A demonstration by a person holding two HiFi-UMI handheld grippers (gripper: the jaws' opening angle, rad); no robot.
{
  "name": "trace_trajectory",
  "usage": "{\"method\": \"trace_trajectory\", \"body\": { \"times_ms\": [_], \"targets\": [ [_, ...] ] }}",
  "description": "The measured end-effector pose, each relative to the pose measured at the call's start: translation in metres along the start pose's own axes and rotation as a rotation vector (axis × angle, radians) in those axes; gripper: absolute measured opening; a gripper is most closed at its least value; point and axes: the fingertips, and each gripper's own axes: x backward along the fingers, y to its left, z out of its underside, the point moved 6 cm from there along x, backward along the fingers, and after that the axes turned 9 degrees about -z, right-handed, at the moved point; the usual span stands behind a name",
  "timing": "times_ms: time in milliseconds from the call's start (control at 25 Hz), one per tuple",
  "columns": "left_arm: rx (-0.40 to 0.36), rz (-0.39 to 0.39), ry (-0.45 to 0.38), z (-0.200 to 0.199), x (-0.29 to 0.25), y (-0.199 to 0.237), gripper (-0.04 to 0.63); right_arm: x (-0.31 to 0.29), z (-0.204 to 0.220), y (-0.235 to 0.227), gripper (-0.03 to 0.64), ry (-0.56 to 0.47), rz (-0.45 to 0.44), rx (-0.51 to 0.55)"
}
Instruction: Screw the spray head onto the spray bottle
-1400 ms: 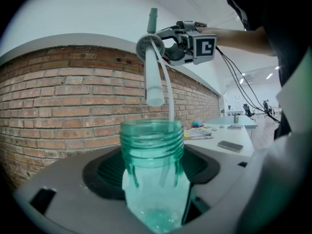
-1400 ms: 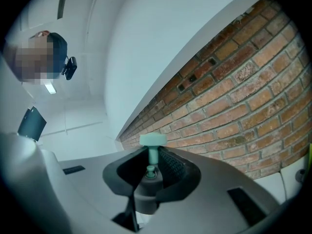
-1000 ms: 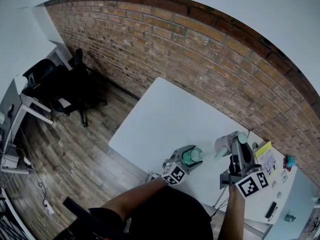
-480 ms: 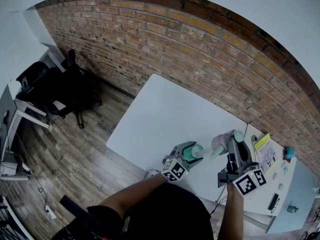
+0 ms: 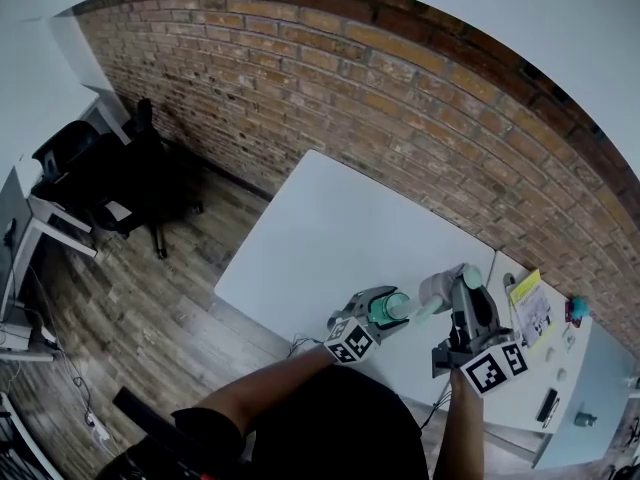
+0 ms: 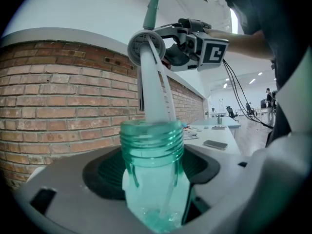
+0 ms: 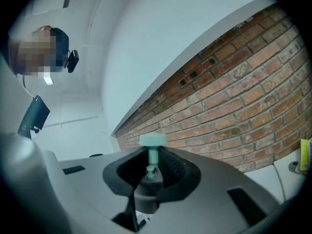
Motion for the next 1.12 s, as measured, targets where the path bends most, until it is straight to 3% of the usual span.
{"method": "trace_trajectory", "body": {
  "times_ms": [1120],
  "targets": [
    [-0.009, 0.021, 0.004, -0.001, -0.003, 0.0, 0.326, 0.008, 0.032, -0.005, 0.066, -0.016, 0.032, 0.032]
  ]
}}
